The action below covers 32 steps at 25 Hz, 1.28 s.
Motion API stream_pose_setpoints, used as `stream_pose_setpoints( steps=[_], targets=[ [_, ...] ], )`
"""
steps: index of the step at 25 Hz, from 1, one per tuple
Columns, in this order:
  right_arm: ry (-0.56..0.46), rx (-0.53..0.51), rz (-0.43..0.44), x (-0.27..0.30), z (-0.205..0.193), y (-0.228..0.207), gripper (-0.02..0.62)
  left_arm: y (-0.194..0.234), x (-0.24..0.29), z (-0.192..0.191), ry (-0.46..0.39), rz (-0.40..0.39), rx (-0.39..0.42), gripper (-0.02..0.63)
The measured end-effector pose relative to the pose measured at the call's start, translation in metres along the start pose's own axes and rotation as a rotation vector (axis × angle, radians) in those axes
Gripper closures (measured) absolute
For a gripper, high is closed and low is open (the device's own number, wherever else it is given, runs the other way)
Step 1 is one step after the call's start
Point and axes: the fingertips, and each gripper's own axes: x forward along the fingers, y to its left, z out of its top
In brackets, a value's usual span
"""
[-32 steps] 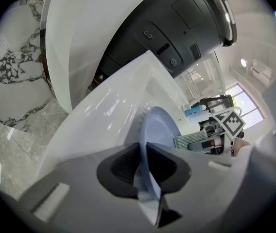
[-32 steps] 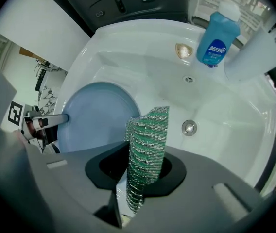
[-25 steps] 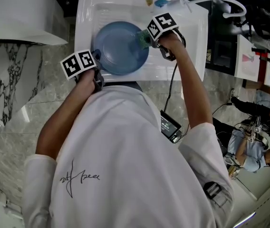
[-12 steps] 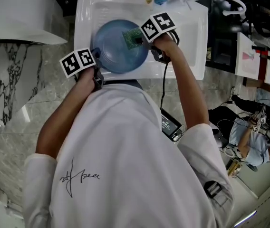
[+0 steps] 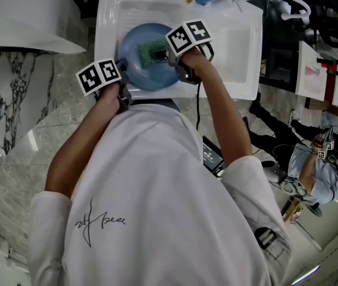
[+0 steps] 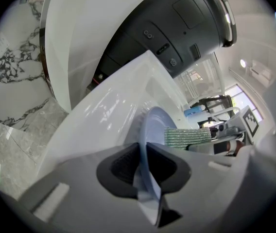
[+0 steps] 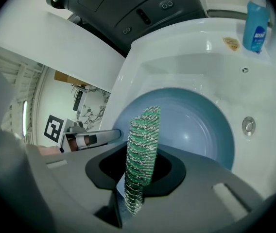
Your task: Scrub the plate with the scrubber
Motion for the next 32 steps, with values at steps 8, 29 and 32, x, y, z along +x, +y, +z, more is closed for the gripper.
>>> stream_pose_setpoints(
  steps=[8, 29, 32],
  targets=[
    [0.017, 0.084, 0.121, 0.029, -0.010, 0.019, 0.525, 0.000, 0.000, -0.001, 0.001, 0.000, 0.000, 0.514],
    [0.109, 0.143, 0.119, 0.035, -0.037, 0.002, 0.523, -0.001, 0.001, -0.001, 0.005, 0.003, 0.002, 0.514],
    [0.104, 0.143, 0.116, 0.034, -0.039, 0.000, 0.523, -0.002, 0.001, -0.001, 0.005, 0.002, 0.002, 0.514]
  ],
)
